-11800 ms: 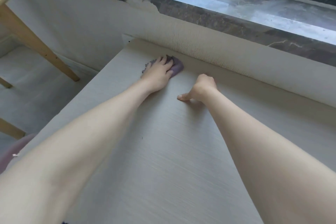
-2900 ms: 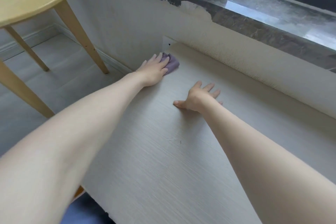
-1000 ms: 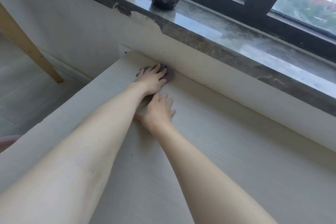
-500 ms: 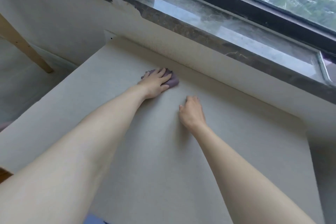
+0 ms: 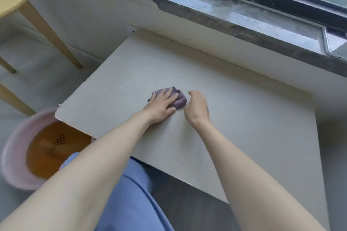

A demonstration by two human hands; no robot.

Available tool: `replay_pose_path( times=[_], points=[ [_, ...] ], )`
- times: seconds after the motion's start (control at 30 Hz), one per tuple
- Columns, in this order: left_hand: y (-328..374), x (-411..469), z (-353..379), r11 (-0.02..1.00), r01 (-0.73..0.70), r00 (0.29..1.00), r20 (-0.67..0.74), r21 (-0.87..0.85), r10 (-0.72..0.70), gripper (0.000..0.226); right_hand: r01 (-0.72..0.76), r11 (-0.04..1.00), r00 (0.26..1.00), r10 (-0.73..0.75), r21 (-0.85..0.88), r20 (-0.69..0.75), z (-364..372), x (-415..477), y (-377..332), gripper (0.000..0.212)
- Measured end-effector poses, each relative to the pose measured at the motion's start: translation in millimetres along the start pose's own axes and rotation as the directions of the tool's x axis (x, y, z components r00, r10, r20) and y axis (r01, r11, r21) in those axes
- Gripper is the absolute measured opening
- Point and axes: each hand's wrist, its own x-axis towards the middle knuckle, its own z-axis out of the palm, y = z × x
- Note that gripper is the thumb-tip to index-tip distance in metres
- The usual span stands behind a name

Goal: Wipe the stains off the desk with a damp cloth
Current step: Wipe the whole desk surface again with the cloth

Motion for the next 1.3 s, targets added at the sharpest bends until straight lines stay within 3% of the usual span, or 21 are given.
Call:
replay_pose_path(
  times=[0.17,0.4,0.7,0.93,1.03,1.1,1.17,1.23,1.3],
  points=[
    [17,-54,22,0.999,0.002,1.000,0.027,-0.052,-0.001,0.063,-0.036,0.999,0.999,0.036,-0.002,0.031,-3,-45,-8,0.038],
    [52,-98,52,0.999,0.018,0.996,0.083,-0.039,-0.015,0.069,-0.189,0.969,0.977,0.169,0.161,0.131,-14,-93,15,0.031],
    [110,-141,92,0.992,-0.123,0.977,0.177,0.036,0.115,0.087,-0.444,0.859,0.894,0.405,0.255,0.190,-36,-141,74,0.030],
    [138,-162,107,0.972,-0.193,0.961,0.227,0.135,0.160,0.079,-0.542,0.821,0.831,0.491,0.182,0.262,-49,-161,94,0.012],
    [150,-163,96,0.961,-0.241,0.933,0.306,0.136,0.191,0.072,-0.590,0.797,0.771,0.510,0.128,0.381,-59,-170,99,0.014],
    [158,-163,77,0.981,-0.194,0.919,0.348,-0.014,0.187,0.065,-0.593,0.800,0.745,0.504,0.090,0.437,-68,-171,103,0.019],
    [161,-162,56,0.964,-0.035,0.940,0.319,-0.263,0.121,0.062,-0.587,0.804,0.754,0.505,0.088,0.420,-80,-170,104,0.020],
    [160,-160,41,0.835,0.123,0.956,0.289,-0.537,0.045,0.061,-0.575,0.807,0.782,0.495,0.134,0.378,-90,-169,102,0.026],
    [156,-159,31,0.628,0.217,0.958,0.286,-0.747,0.009,0.055,-0.544,0.805,0.817,0.444,0.236,0.368,-99,-171,96,0.029]
  ],
)
